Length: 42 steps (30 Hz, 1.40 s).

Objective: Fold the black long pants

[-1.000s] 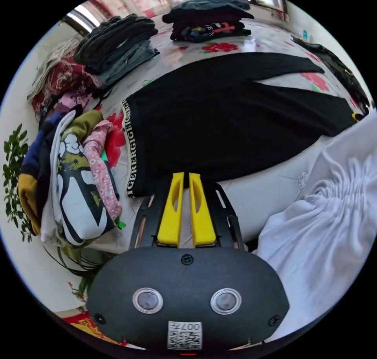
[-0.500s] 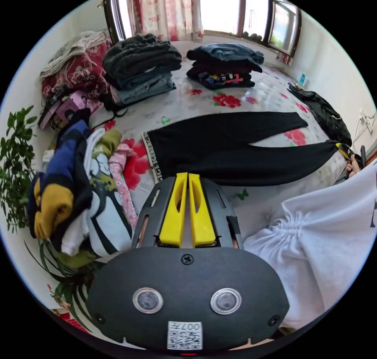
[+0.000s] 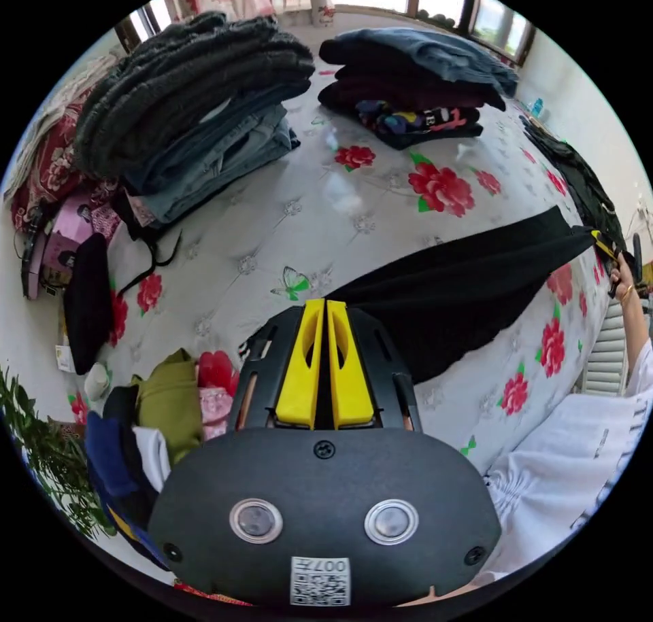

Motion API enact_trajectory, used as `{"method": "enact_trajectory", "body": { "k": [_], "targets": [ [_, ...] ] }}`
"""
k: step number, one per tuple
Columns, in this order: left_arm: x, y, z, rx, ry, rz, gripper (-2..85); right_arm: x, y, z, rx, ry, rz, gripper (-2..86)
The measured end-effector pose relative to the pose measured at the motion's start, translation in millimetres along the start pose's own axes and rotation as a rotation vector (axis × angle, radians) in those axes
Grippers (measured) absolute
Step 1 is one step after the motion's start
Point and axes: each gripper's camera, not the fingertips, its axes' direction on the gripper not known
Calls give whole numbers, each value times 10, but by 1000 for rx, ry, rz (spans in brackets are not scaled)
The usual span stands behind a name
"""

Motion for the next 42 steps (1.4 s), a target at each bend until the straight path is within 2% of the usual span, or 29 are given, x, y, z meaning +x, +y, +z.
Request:
{"method": "enact_trajectory", "body": {
  "k": [6,8,11,14,18,21,25,29,34,39,42],
  "targets": [
    [-99,-384,564,-93,5,-136,-9,-180,-446,522,14,30,29,20],
    [-122,-361,605,-94,-93,-190,-10,-152,-434,499,57,45,7,23],
    [-101,-180,470,-27,-176,-201,-10,-178,-258,397,74,-37,-111,25],
    [-31,144,268,64,-163,-224,-10,-343,41,449,-9,-45,-260,29],
    [171,515,280,100,-134,-242,-10,-492,263,679,-64,-26,-310,34],
    [229,589,488,77,-136,-267,-10,-606,99,1024,-109,-31,-302,34],
    [149,551,825,-56,-211,-285,-10,-716,-329,1188,-9,-88,-233,33],
    [88,526,843,-51,-207,-342,-10,-504,-419,949,79,-122,-152,31],
    [159,595,807,15,-197,-343,-10,-72,-164,1045,8,0,-126,28],
    [197,462,918,-20,-227,-308,-10,140,-315,1331,-63,-98,-45,15],
    [157,422,1043,-69,-237,-309,-10,42,-429,1250,-31,-63,-83,4]
  ]
}}
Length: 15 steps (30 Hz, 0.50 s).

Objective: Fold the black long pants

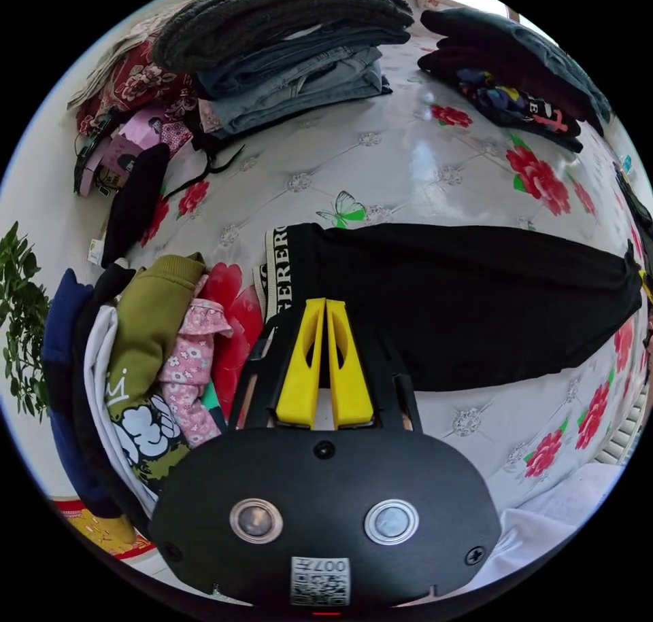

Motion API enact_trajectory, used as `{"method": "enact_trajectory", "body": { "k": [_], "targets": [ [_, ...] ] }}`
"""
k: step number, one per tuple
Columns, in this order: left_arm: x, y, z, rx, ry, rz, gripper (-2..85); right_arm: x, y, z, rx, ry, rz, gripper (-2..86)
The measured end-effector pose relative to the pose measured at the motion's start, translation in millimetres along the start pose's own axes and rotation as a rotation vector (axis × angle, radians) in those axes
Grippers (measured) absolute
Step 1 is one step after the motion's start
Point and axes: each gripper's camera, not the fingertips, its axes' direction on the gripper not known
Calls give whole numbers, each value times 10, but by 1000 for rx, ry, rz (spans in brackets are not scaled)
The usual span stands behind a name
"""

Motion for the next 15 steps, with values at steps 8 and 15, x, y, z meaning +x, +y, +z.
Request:
{"method": "enact_trajectory", "body": {
  "k": [8,15],
  "targets": [
    [-111,129,43,34,26,-14,-10,590,364,-242,16,161,35,12],
    [-333,426,-262,88,68,-33,-8,376,627,-494,123,177,-42,32]
  ]
}}
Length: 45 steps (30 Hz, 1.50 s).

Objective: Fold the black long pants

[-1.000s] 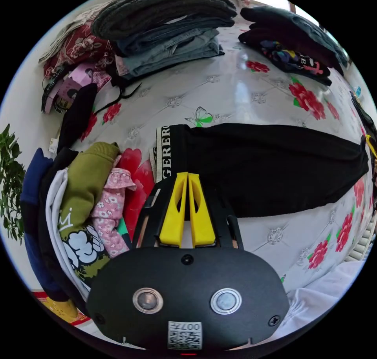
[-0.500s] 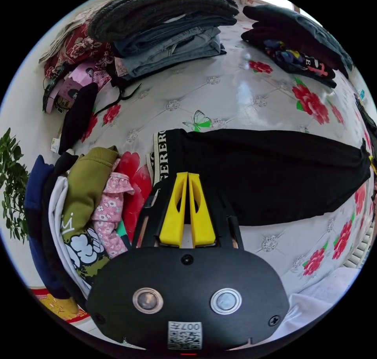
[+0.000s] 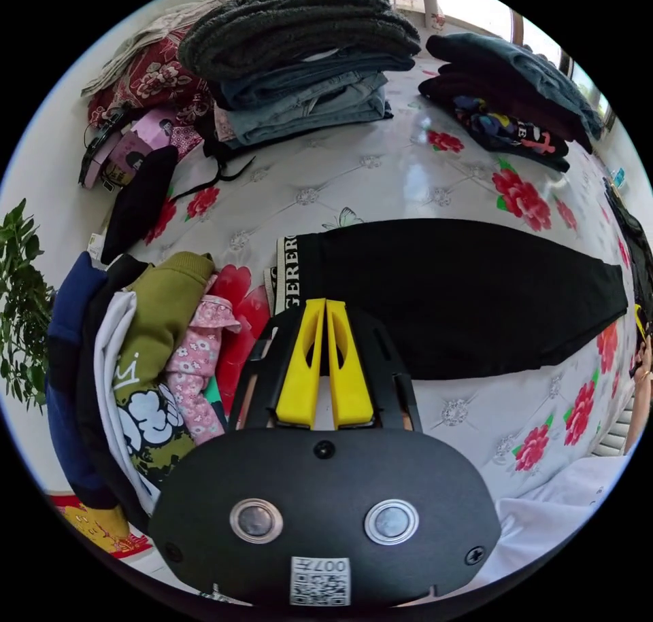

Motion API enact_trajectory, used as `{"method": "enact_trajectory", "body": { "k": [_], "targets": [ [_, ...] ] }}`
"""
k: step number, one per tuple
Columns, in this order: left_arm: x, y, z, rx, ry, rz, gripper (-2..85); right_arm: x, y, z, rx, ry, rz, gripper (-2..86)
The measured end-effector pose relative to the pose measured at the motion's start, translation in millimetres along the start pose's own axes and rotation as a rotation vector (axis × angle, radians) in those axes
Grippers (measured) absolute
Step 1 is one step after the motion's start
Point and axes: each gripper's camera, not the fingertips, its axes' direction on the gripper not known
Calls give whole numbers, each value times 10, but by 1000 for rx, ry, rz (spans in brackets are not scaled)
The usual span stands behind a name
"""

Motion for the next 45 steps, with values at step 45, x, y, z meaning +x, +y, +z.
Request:
{"method": "enact_trajectory", "body": {
  "k": [45],
  "targets": [
    [141,573,-893,110,345,185,50,2362,-52,-171,92,-445,507,8]
  ]
}}
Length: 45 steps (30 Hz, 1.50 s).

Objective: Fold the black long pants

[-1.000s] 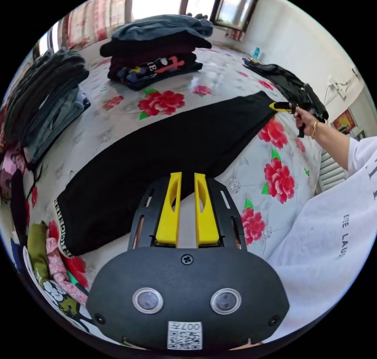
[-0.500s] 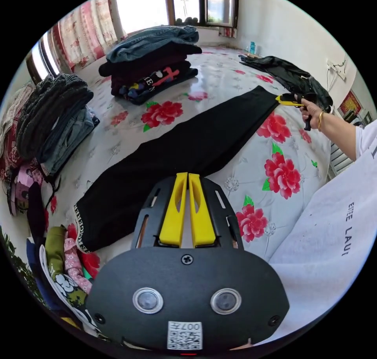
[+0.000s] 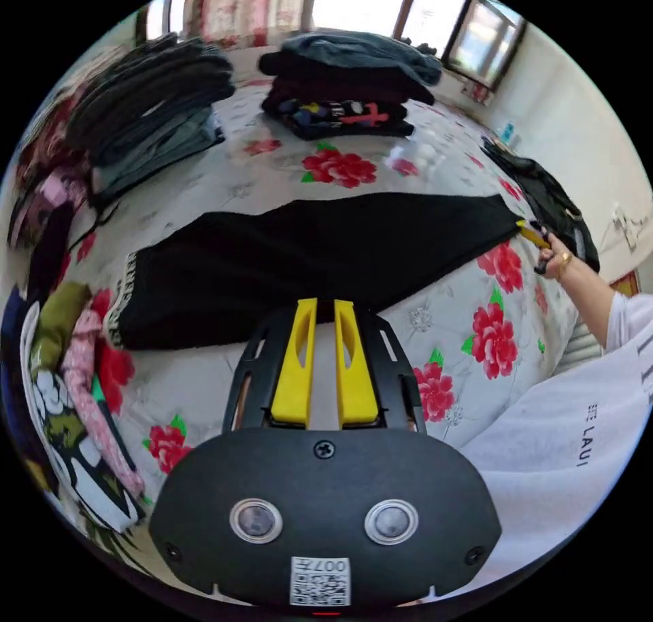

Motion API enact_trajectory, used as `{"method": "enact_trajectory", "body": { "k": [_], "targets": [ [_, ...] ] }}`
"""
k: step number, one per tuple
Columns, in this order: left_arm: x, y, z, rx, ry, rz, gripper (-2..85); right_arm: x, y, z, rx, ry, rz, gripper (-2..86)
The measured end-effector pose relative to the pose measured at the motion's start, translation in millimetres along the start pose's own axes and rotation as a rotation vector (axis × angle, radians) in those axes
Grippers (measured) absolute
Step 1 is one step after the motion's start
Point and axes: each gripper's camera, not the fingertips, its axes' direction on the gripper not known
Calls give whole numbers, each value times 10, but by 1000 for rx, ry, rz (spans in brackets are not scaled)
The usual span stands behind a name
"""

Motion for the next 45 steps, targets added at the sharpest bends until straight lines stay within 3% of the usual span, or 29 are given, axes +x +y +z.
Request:
{"method": "enact_trajectory", "body": {
  "k": [7,10,13,17,20,23,25,28,32,36,40,45],
  "targets": [
    [-1466,221,-284,43,76,-473,86,669,170,-876,152,-15,143,-1],
    [-1871,140,-217,66,208,-583,120,33,244,-880,110,-15,-103,-1],
    [-2116,-19,-125,101,311,-647,140,-1084,737,-570,-54,-52,-502,0],
    [-2372,-145,-60,105,338,-735,119,-2151,2237,99,-315,-177,-940,3],
    [-2497,-68,-24,118,333,-800,73,-2209,3325,894,-567,-225,-1003,12],
    [-2517,49,-21,164,389,-814,41,-1950,4027,1579,-835,-147,-975,26],
    [-2461,96,-122,210,394,-787,37,-1810,4095,1562,-816,-165,-938,34],
    [-2156,-39,-441,282,358,-585,34,-1603,3876,1335,-729,-129,-939,47],
    [-1179,-581,-862,354,404,-131,36,-1145,3167,987,-567,-47,-842,57],
    [328,-1021,-725,238,600,349,61,-668,2610,783,-443,-18,-708,64],
    [1103,-908,-142,56,639,444,100,-54,2169,784,-392,-45,-531,76],
    [688,-408,468,-5,500,195,96,595,1921,1071,-432,-83,-408,87]
  ]
}}
